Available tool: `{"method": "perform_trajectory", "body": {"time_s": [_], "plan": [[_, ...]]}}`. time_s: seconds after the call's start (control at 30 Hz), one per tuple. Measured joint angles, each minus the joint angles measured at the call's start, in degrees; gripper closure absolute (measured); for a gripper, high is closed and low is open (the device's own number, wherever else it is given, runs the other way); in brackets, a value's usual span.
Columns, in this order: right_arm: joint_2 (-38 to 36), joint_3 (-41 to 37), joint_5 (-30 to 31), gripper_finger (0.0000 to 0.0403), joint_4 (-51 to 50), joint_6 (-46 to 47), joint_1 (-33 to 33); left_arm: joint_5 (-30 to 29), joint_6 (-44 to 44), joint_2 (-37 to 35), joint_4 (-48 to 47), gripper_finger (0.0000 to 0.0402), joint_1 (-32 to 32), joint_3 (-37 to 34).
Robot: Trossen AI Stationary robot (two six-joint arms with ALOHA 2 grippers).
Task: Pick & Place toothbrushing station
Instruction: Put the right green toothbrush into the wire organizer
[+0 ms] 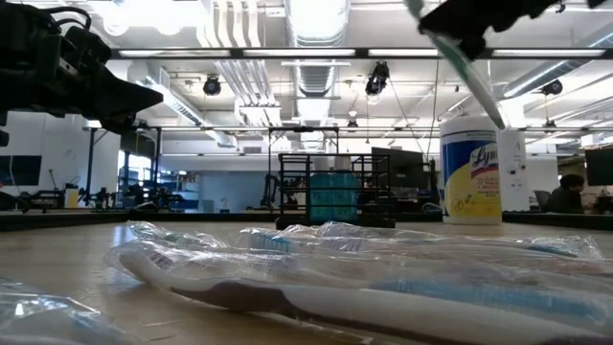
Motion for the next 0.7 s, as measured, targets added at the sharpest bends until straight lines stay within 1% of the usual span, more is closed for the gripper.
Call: {"method": "perform_trajectory", "body": {"time_s": [0.2, 0.3, 0.37, 0.53, 0.63, 0.7], "plan": [[-15.3, -12.4, 1.3, 0.0389, 12.3, -5.7, 0.0, -0.1, 0.1, 0.0, 0.2, 0.0394, 0.0, 0.0], [-21.2, -18.2, 1.4, 0.039, 18.2, -6.9, -0.4, -0.1, 0.1, 0.0, 0.4, 0.0394, 0.0, 0.0], [-24.6, -21.7, 1.5, 0.039, 20.1, -7.0, -0.7, -0.1, 0.2, 0.0, 0.5, 0.0394, 0.0, 0.0], [-29.1, -28.4, 2.7, 0.039, 27.8, -7.6, -1.6, -0.2, 0.1, 0.0, 0.8, 0.0394, 0.0, -0.1], [-29.3, -29.6, 4.7, 0.039, 33.5, -9.3, -2.5, -0.6, 0.1, 0.0, 0.8, 0.0394, 0.0, -0.1], [-28.1, -29.4, 4.8, 0.039, 36.0, -10.4, -3.2, -1.1, 0.1, 0.0, 0.8, 0.0394, 0.0, -0.1]]}}
